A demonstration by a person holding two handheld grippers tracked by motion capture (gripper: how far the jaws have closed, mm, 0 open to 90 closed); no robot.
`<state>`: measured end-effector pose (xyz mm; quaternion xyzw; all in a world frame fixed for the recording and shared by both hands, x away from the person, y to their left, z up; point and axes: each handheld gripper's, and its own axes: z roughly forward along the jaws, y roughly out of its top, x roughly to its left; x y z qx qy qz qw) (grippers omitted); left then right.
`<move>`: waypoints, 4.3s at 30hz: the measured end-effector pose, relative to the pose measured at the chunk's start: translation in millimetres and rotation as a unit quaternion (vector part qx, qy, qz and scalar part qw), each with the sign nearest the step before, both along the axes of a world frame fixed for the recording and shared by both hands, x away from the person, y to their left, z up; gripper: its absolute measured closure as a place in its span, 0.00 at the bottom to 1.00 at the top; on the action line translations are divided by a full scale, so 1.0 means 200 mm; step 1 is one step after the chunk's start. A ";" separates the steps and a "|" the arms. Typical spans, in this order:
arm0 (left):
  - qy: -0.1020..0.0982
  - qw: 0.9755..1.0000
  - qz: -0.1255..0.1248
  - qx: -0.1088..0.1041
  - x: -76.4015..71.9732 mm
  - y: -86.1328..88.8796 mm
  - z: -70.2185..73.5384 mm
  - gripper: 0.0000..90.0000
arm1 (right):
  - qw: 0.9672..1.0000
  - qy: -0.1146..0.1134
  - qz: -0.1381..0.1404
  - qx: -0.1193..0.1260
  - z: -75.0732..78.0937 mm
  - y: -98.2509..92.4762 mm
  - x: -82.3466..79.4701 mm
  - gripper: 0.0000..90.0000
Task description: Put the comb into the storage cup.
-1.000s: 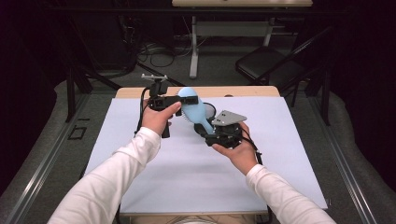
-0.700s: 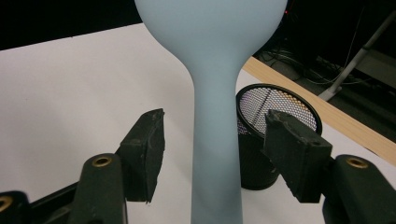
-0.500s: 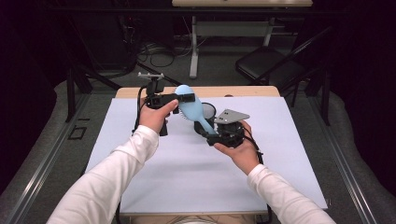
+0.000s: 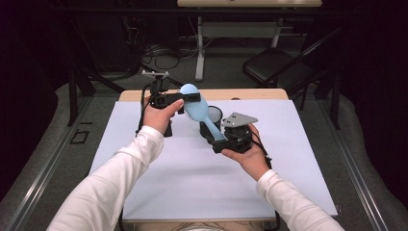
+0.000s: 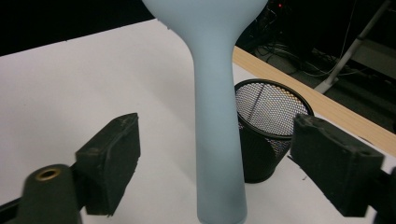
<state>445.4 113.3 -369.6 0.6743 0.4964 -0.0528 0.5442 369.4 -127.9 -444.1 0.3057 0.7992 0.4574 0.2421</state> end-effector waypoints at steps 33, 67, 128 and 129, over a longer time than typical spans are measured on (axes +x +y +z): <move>-0.011 1.000 0.027 0.005 0.06 0.05 0.04 0.55 | 1.000 0.017 -0.004 0.014 0.02 -0.01 -0.01 0.00; -0.050 0.997 0.058 0.018 0.18 0.06 0.13 0.56 | 0.999 0.028 -0.018 0.021 0.01 -0.09 -0.01 0.00; -0.209 0.969 0.061 0.117 0.19 -0.10 0.16 0.56 | 0.998 0.036 -0.030 0.049 -0.04 -0.15 -0.03 0.00; -0.210 0.969 0.058 0.119 0.19 -0.10 0.16 0.56 | 0.998 0.036 -0.030 0.049 -0.04 -0.15 -0.03 0.00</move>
